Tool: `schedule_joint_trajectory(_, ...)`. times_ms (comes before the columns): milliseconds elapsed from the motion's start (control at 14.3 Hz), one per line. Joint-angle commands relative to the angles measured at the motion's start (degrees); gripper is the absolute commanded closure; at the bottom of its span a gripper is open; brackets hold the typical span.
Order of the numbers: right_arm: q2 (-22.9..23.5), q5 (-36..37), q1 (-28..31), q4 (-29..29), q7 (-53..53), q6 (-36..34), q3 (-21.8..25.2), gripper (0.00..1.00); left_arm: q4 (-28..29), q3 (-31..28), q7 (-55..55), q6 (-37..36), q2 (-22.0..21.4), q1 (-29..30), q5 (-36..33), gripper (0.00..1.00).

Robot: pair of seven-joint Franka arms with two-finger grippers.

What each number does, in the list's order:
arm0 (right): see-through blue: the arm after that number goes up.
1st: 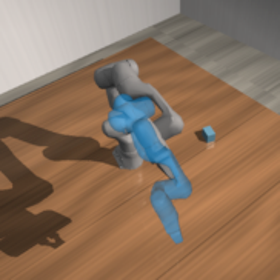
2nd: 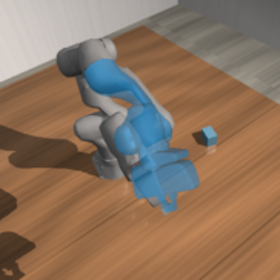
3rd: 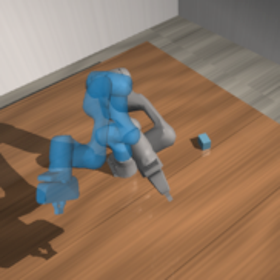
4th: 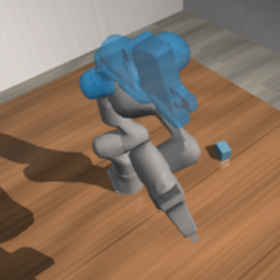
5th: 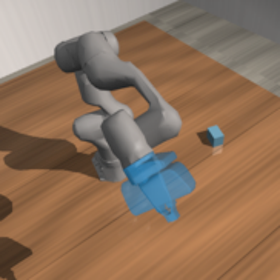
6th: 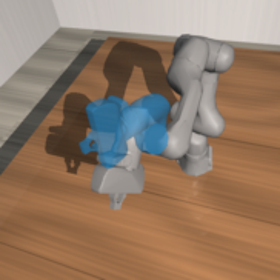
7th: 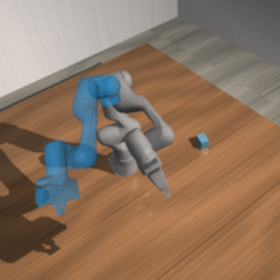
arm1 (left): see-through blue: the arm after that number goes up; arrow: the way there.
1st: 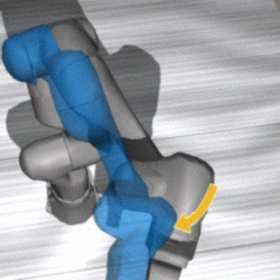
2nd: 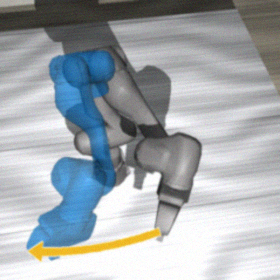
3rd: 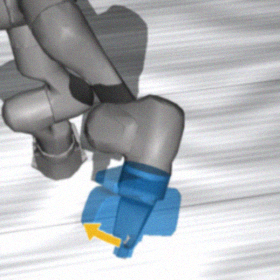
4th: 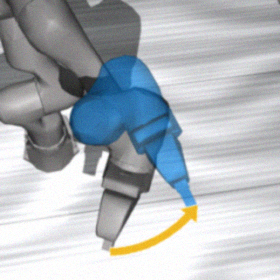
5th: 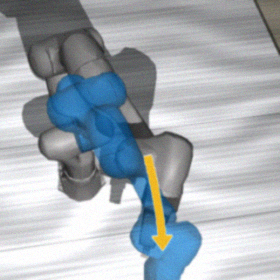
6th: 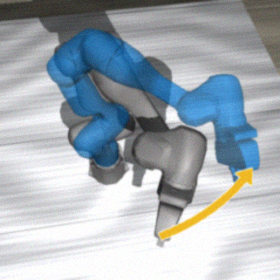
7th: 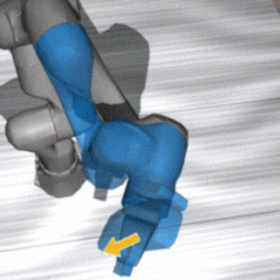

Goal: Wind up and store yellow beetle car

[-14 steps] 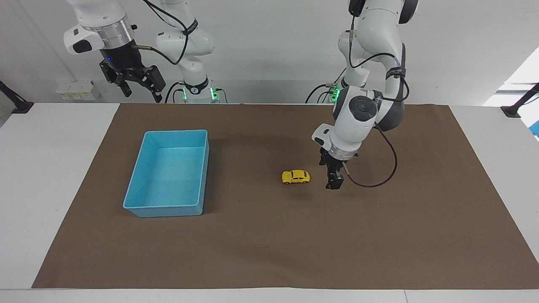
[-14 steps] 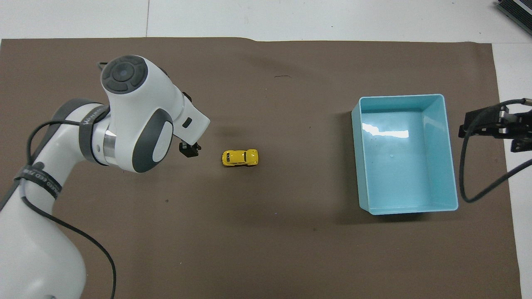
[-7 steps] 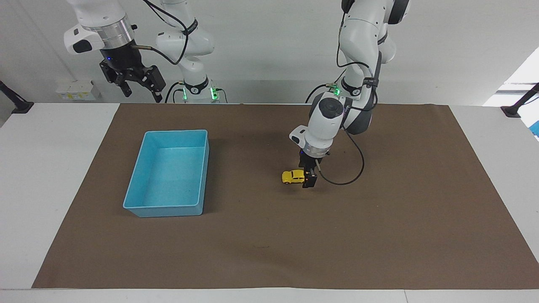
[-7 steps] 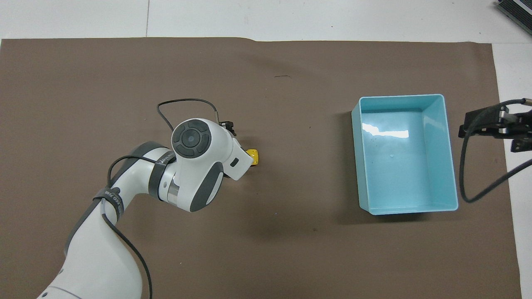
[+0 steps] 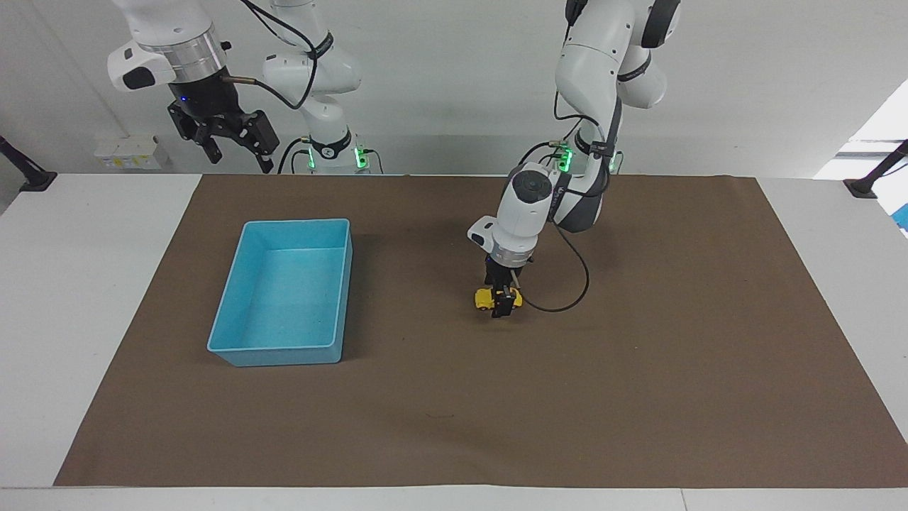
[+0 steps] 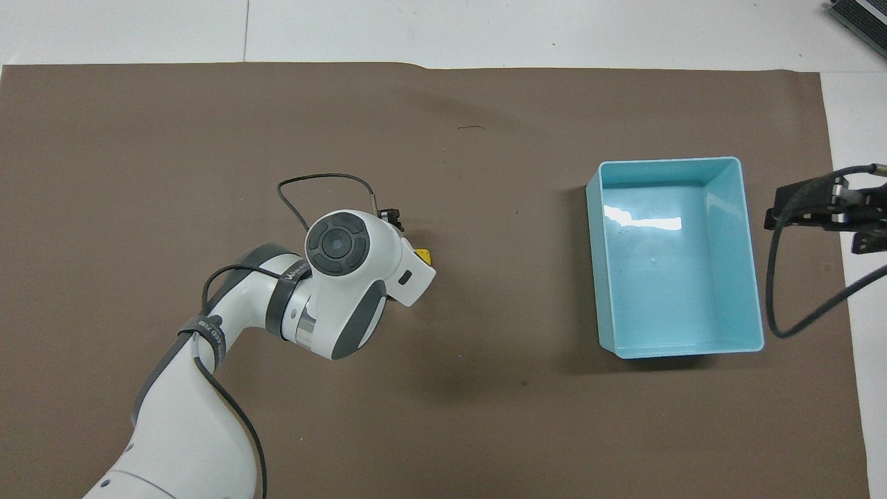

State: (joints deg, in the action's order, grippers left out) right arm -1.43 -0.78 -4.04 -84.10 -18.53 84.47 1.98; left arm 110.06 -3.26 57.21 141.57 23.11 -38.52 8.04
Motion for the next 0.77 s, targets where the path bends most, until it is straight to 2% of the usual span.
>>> schedule_joint_trajectory(0,-0.6,-0.9,0.3,-0.8,-0.6,0.1,0.0,0.00,0.4,-1.4,-1.0,-4.2,-2.7,-1.6,0.8,0.06)
schedule_joint_trajectory(70,-0.6,-0.9,0.3,-0.8,-0.6,0.1,0.0,0.00,0.6,-1.5,-2.4,-5.1,-3.0,-1.6,0.7,0.30)
schedule_joint_trajectory(140,-0.6,-0.9,0.3,-0.8,-0.6,0.1,0.0,0.00,0.6,-1.5,-3.5,-5.2,-3.0,-1.7,0.1,0.76)
schedule_joint_trajectory(209,-0.6,-0.9,0.3,-0.8,-0.6,0.1,0.0,0.00,0.5,-1.5,-3.5,-5.4,-3.0,-1.9,0.1,1.00)
schedule_joint_trajectory(698,-0.6,-0.9,0.3,-0.8,-0.6,0.1,0.0,0.00,1.3,-1.4,1.3,-5.5,-3.0,-0.2,0.0,1.00)
